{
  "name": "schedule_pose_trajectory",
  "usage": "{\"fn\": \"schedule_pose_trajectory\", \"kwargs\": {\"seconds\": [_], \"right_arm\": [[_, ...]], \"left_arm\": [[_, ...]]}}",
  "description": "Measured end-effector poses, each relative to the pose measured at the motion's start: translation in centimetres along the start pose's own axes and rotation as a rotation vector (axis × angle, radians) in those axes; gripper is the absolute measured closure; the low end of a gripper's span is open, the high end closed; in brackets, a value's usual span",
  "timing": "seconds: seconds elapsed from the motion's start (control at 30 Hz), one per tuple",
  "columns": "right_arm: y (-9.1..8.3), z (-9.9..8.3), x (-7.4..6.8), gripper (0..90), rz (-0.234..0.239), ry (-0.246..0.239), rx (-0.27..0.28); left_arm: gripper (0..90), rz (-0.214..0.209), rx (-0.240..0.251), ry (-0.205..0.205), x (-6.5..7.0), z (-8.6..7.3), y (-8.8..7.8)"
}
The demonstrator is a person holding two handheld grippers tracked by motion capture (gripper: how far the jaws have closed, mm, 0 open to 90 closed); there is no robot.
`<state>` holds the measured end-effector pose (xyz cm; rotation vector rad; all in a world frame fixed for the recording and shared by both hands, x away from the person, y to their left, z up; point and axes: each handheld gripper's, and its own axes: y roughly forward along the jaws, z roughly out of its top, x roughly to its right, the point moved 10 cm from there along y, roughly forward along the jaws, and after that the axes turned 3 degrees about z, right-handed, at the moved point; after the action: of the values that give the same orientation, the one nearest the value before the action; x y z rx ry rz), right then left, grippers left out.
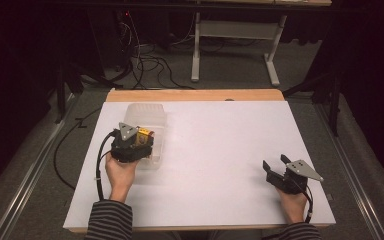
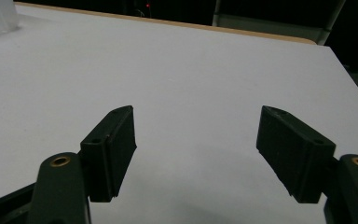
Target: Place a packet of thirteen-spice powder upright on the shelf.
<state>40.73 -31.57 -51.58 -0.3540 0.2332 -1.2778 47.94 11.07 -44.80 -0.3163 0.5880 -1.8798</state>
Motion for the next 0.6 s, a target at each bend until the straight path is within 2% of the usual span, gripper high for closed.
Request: {"fn": "schedule_pose_trajectory", "kwargs": {"seconds": [0.6], "right_arm": [[0.0,0.0,0.0,28.5,0.002,0.001,0.002]], "left_arm": [[31.5,0.012,-0.015,-0.014,-0.2,-1.3,-0.2]]}}
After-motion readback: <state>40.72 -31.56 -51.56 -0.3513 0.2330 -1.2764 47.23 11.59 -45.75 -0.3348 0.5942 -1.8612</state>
